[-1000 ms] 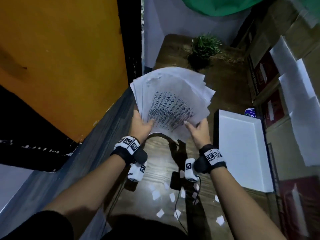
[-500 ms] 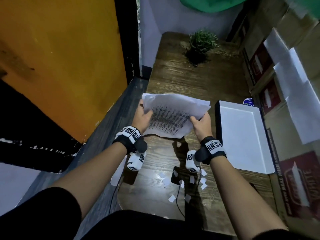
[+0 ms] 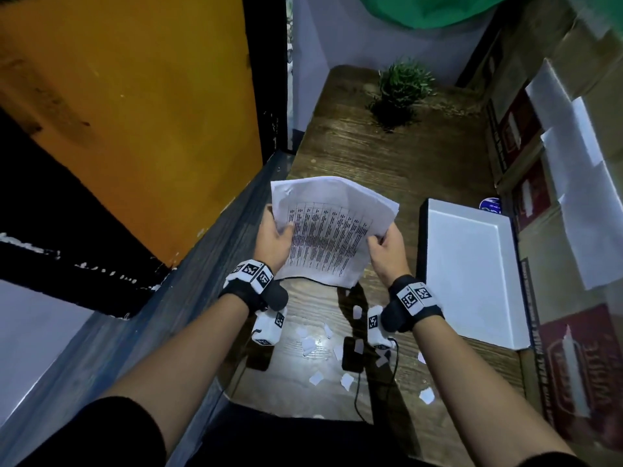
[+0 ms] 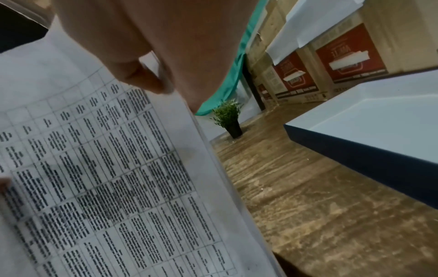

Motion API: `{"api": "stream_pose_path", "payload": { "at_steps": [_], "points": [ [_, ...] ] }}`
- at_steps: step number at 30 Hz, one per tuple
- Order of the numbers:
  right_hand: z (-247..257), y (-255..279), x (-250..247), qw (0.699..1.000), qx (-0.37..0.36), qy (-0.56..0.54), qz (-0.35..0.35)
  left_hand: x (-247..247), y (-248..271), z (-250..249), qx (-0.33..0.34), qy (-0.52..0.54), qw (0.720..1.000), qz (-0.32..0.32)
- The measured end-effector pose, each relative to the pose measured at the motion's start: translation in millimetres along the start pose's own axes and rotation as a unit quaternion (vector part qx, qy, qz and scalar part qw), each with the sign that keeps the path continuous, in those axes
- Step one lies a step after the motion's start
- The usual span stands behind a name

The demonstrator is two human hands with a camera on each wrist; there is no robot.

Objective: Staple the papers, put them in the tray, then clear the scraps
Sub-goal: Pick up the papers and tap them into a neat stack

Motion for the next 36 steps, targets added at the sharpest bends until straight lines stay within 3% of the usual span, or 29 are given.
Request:
{"api": "stream_pose_path", "payload": {
  "at_steps": [8, 15, 22, 27, 30, 36],
  "points": [
    [6, 3, -6, 0.999, -0.015, -0.032, -0.011, -2, 7, -4, 0.012, 0.043, 0.999, 0.01],
    [20, 3, -6, 0.997, -0.045, -0.034, -0.057, -10, 3, -20, 0.075, 0.03, 0.996, -0.036],
    [6, 11, 10, 0.997, 0.007, -0.066, -0.034, -7, 3, 0, -0.017, 0.02, 0.999, 0.024],
    [6, 3, 15, 0.999, 0.007, -0.043, -0.017, -19, -8, -7, 0.017, 0.004, 0.999, 0.041],
    [2, 0, 20, 0.999, 0.017, -0.011, -0.027, -16, -11, -3, -0.015, 0.002, 0.999, 0.047],
    [9, -2, 14, 0.996, -0.007, -0.032, -0.083, -15, -15, -3, 0.007, 0.03, 0.999, -0.007]
  ]
}}
Point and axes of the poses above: each hand's wrist, its own y-axis away from the middle knuckle, its own x-axis out of the palm, z = x × y, the point moved 5 cm from there along -y, towards the middle knuckle
